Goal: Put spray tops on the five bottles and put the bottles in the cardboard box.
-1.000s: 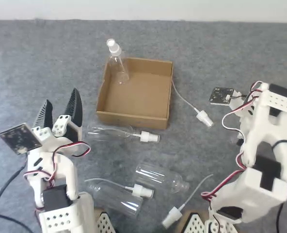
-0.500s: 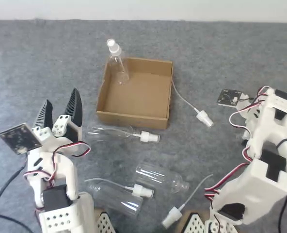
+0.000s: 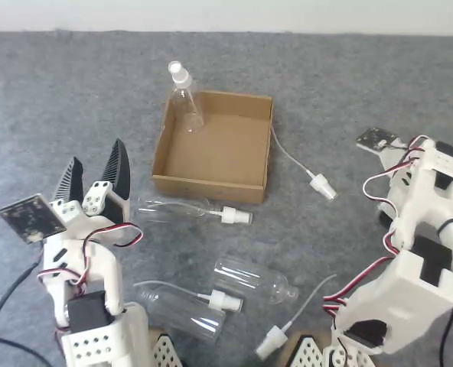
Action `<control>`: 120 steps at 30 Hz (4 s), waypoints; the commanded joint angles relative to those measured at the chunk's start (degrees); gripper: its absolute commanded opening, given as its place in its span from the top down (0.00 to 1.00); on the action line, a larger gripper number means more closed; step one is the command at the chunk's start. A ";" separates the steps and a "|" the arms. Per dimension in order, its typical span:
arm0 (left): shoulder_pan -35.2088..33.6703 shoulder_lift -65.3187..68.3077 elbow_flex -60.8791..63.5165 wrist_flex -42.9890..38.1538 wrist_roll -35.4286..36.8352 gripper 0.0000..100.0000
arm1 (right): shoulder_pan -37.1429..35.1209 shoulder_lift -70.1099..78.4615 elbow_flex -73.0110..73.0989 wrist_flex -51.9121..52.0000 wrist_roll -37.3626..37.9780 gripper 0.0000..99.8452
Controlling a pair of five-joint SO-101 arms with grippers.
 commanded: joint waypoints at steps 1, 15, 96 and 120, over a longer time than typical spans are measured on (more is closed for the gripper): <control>0.18 -0.88 -0.48 -2.02 -0.44 0.74 | 0.04 -1.10 -5.54 -0.84 -10.29 0.75; 0.18 -0.88 -0.48 -1.93 -0.44 0.74 | -1.71 -1.45 -7.38 5.41 -14.07 0.67; 0.18 -0.88 -0.48 -1.76 -0.44 0.74 | -0.57 -1.54 -7.38 1.27 6.24 0.92; 0.18 -0.88 -0.48 -1.85 -0.44 0.74 | -14.02 -26.33 -7.03 11.47 -34.73 0.92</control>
